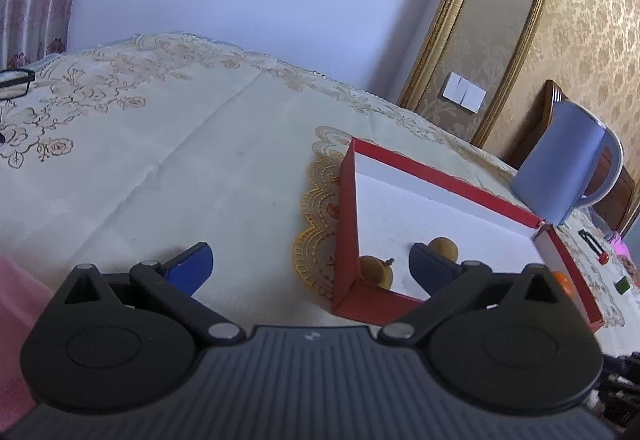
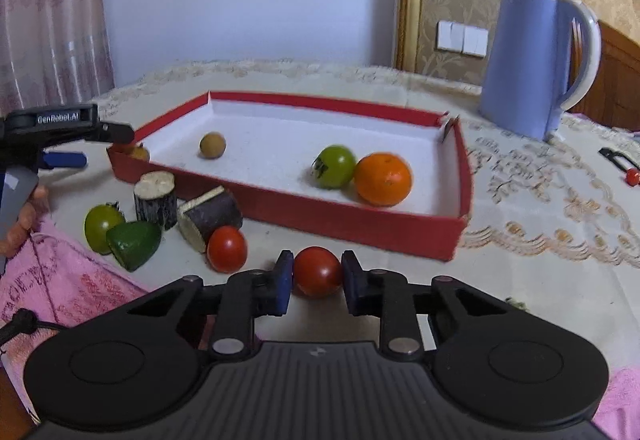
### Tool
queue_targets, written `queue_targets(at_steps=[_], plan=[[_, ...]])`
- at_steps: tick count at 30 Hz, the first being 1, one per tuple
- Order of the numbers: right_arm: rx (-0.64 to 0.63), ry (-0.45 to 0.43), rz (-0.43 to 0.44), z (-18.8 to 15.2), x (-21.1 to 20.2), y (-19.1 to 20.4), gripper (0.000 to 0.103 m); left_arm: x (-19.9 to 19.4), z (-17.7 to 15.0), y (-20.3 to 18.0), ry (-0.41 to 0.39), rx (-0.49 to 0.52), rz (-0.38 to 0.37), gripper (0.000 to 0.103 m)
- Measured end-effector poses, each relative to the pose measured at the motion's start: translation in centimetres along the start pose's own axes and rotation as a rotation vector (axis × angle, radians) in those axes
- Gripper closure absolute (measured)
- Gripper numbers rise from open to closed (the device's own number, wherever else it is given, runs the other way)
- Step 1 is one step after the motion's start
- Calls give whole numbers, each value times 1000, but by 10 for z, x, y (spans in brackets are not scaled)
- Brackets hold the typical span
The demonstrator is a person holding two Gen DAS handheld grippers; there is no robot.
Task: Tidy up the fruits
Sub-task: 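Grasp the red tomato with the right gripper, then lower the red tomato into the tray and open the right gripper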
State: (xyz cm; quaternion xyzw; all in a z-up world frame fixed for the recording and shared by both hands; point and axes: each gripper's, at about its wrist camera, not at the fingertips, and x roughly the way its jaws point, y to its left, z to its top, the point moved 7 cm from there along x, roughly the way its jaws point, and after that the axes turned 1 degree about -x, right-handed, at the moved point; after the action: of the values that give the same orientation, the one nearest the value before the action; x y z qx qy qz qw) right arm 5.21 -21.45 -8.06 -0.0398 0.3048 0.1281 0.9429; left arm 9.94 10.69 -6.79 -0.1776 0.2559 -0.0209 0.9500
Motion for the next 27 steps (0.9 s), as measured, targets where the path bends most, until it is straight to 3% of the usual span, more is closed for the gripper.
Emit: queue_targets(at_steps=[6,11,19,25,27], plan=[[14,-95,-53,25,-14,-14,78,-1,0,1,-7,-7,-1,0],[51,-112,-119,53,6,-38,78,0,1,2,0,-20,-9,0],[118,-23,-191,81,70,-72,78,0,1,3,0,-34,-17,0],[170,96,-163,75,115,-83,78,1,1,4,3,-43,-24,0],[172,92,-168,74,116,-83,78,1,1,5,3,-45,-24,0]])
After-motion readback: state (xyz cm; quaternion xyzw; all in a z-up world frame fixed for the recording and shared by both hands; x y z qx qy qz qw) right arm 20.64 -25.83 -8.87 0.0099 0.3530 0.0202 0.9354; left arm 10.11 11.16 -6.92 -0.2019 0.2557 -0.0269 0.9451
